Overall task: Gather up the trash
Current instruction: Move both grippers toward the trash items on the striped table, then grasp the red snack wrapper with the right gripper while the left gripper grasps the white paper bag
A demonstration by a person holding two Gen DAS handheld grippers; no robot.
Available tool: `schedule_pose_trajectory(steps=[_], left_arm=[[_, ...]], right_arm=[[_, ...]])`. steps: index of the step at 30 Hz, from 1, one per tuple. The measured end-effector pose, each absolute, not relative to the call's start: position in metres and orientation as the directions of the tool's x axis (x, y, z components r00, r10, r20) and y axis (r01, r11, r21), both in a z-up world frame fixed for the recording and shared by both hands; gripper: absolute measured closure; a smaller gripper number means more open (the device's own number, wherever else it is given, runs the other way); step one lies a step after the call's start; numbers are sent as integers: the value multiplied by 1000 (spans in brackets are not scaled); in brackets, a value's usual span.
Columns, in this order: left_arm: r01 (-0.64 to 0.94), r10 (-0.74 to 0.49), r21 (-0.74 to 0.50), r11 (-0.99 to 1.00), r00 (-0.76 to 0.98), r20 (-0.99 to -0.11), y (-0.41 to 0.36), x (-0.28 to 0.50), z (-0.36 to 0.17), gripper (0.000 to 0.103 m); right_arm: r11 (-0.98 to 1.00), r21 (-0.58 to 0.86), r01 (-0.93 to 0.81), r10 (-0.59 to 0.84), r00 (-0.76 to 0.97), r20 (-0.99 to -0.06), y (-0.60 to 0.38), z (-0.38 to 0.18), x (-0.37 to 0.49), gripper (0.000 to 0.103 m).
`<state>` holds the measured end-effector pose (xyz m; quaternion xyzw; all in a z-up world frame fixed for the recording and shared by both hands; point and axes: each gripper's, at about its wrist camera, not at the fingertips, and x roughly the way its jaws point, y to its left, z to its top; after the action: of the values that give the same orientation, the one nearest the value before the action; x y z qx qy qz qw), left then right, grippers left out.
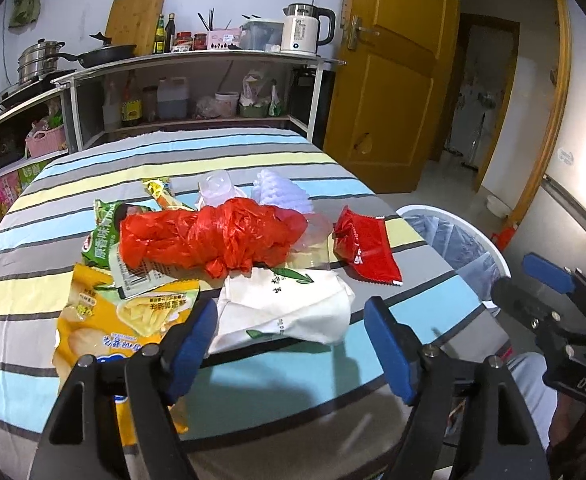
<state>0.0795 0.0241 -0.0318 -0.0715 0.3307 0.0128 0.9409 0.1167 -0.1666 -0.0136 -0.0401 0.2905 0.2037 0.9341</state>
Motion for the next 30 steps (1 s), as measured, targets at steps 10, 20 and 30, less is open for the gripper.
schedule_pose_trajectory(steps=[10, 20, 30], left_arm=[[-74, -25, -121, 990, 750, -661, 25, 88, -41, 45], [-19, -90, -164, 986, 769, -633, 26, 75, -36, 71], [-4, -123, -213, 977, 804, -582, 41, 64, -21, 80]], right_arm=[[908, 57, -416, 367, 720, -590, -150, -20, 148, 23], [885, 138, -445, 417, 627, -658, -124, -34, 187, 24], [854, 198, -481, 463, 529, -711, -87, -47, 217, 51]])
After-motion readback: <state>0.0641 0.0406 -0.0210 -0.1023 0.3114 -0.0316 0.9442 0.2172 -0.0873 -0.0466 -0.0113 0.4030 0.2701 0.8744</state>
